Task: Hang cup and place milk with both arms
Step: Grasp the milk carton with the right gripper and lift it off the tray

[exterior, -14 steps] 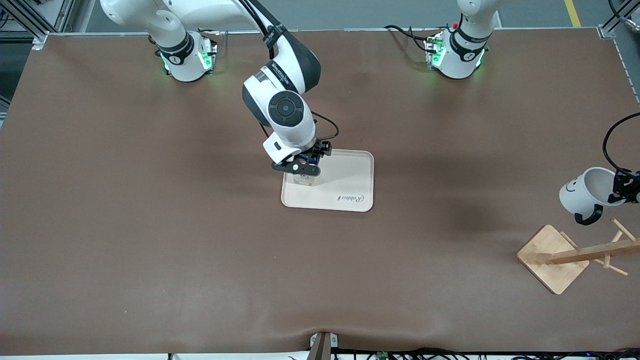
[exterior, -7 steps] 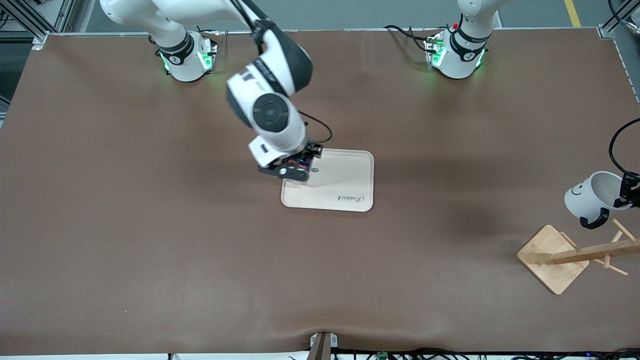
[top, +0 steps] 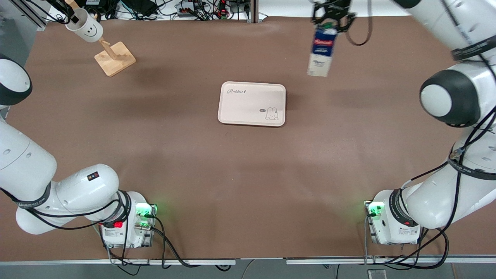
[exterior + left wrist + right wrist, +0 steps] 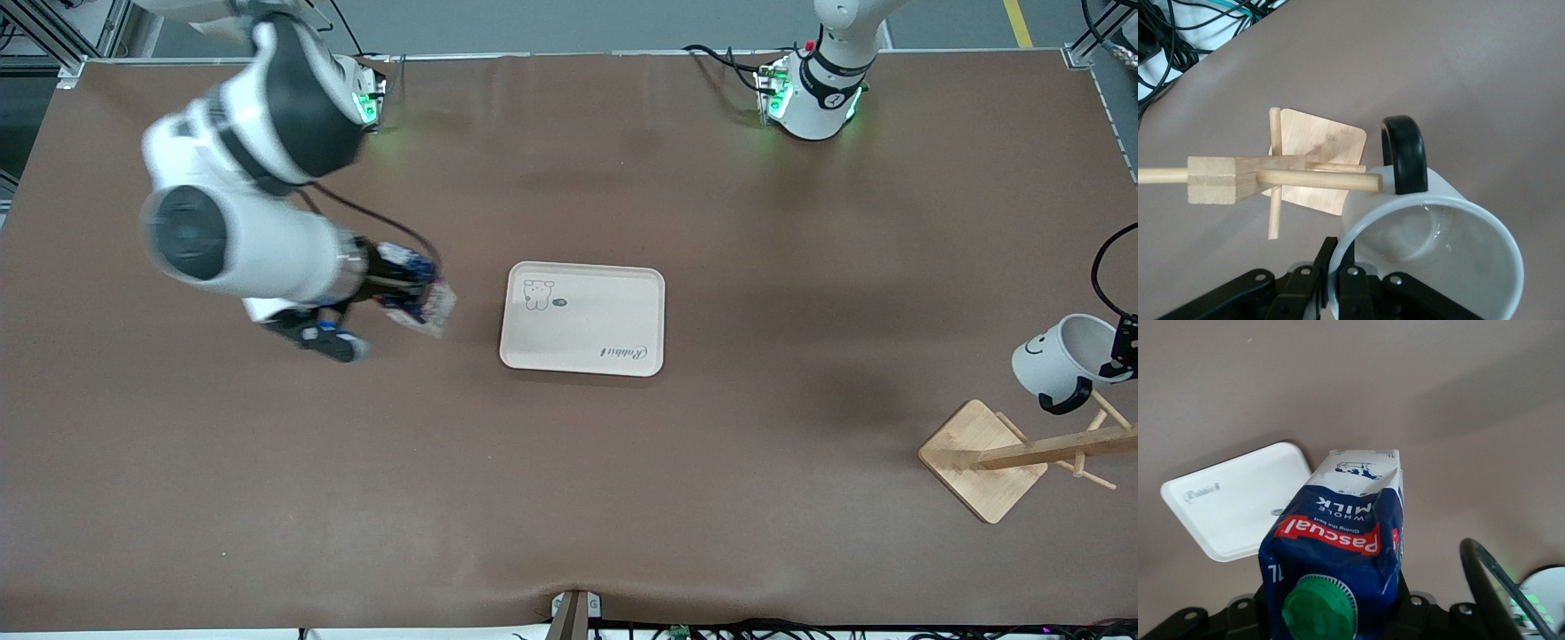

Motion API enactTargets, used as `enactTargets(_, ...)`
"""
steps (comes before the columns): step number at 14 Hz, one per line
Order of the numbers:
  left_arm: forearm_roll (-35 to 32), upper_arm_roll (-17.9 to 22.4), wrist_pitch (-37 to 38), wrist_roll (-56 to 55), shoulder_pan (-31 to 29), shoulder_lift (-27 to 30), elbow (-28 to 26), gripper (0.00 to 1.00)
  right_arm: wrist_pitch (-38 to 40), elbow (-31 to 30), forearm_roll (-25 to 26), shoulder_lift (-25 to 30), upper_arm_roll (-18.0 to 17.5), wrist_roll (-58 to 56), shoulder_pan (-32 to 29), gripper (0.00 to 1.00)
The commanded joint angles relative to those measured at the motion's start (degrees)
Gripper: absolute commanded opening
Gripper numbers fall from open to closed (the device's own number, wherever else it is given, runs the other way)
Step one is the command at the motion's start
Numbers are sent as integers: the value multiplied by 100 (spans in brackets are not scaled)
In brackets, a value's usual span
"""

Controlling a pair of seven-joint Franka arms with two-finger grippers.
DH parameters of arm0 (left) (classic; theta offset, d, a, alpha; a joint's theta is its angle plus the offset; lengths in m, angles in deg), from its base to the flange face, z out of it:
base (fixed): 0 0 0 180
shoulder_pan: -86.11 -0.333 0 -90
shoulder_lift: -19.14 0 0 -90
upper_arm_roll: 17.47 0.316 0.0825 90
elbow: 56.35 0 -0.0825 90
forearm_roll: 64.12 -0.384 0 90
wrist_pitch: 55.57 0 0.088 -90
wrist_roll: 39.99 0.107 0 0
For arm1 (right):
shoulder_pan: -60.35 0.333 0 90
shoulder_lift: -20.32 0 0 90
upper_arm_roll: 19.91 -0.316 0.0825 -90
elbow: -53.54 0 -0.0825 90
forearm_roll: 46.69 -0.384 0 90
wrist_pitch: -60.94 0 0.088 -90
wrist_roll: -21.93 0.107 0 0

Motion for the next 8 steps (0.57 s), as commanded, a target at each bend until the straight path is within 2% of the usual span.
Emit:
enactTargets(1, 187, -50, 10, 131, -99, -144, 234, 0, 191, -675, 519, 539, -115, -786, -532, 0)
enactTargets(5, 213, -50, 71, 131, -99, -127, 269, 0, -89, -1942, 802, 1251, -107, -2305, -1559, 0)
enactTargets(8, 248, -41, 89, 375, -126, -144, 269, 0, -275, -2426, 908, 1323, -106, -3466, -2324, 0)
